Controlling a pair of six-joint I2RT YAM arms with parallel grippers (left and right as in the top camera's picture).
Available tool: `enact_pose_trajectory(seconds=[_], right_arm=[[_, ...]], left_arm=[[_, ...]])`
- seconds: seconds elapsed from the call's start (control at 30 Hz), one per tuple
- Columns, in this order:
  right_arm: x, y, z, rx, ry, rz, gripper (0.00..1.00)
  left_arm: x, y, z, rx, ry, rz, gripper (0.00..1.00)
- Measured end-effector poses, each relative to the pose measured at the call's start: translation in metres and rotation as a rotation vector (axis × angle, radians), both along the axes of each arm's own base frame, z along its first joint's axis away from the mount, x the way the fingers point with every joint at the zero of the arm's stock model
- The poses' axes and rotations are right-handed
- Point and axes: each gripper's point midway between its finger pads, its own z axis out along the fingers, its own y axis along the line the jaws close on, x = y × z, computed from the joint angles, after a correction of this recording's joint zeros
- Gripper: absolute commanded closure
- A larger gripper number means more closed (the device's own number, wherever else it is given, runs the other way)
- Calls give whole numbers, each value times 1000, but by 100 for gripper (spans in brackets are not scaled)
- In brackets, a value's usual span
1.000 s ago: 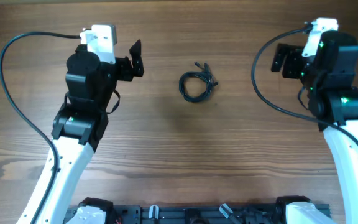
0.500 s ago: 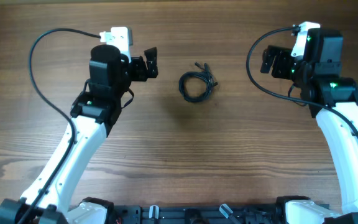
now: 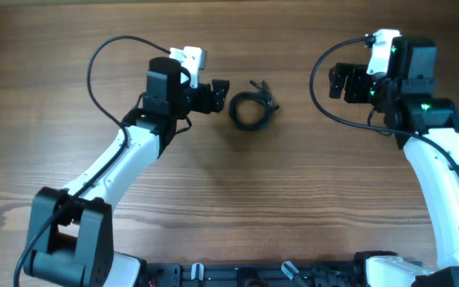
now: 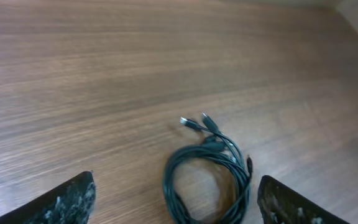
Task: Untangle cables
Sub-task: 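Lower the left gripper onto the black cable bundle and grasp it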
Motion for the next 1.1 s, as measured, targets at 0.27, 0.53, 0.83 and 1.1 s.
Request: enact_pose_trajectory(seconds=[0.27,0.53,0.83,1.1], right_arm=[[3,9,1,30,-9,46,0],[3,22,5,62,-29,123,0],[3,23,6,62,-34,129,0],[3,27,8,81,-40,148,0]], left_arm=[[-8,-31,-52,30,83,-86,28],[-7,-32,-71,56,95,-105,37],[-14,-29,-103,91,165,-116,38],[-9,-33,-101,84,129,-136,43]])
